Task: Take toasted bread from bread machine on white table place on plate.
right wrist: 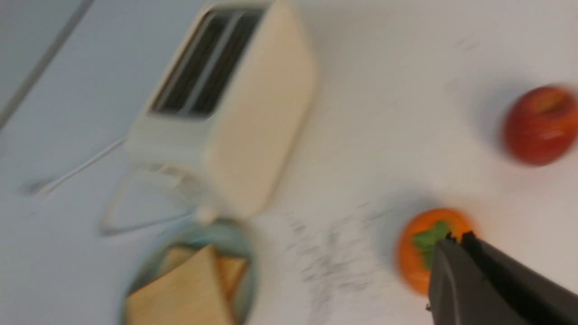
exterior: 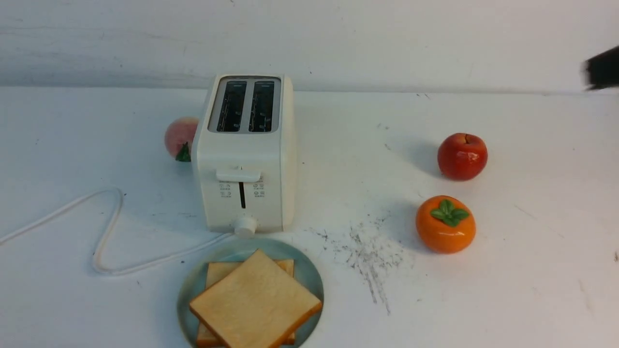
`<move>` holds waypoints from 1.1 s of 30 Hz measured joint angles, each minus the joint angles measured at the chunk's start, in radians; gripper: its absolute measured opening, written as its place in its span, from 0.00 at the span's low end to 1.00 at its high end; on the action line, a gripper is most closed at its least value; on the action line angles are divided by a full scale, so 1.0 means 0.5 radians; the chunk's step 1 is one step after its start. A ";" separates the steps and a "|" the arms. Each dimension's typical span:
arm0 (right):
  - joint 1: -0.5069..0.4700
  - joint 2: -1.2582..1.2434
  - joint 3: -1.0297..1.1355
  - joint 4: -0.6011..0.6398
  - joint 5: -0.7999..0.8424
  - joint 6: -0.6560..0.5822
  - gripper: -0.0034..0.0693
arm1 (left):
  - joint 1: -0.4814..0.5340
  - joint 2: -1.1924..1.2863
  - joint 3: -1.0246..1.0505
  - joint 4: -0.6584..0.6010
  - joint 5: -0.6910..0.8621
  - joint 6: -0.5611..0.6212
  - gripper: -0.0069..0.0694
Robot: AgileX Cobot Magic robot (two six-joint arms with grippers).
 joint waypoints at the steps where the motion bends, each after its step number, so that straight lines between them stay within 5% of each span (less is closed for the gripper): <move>1: -0.067 -0.101 0.003 -0.112 -0.015 0.076 0.04 | 0.000 0.000 0.000 0.000 -0.044 0.000 0.09; 4: -0.234 -0.545 0.119 -0.569 -0.075 0.402 0.04 | 0.000 0.000 0.000 0.000 -0.194 0.000 0.09; 7: -0.272 -0.886 0.314 -0.729 -0.181 0.626 0.04 | 0.000 0.000 0.000 -0.017 -0.302 0.000 0.09; 12: -0.206 -1.439 0.818 -0.689 -0.519 0.661 0.04 | 0.000 0.000 0.000 -0.030 -0.448 0.000 0.09; 19: 0.047 -2.152 1.491 -0.403 -0.757 0.371 0.05 | 0.000 0.000 0.000 -0.032 -0.722 -0.002 0.09; 33: 0.069 -2.220 1.709 -0.382 -0.706 0.253 0.06 | 0.000 0.000 0.000 -0.032 -0.865 -0.002 0.10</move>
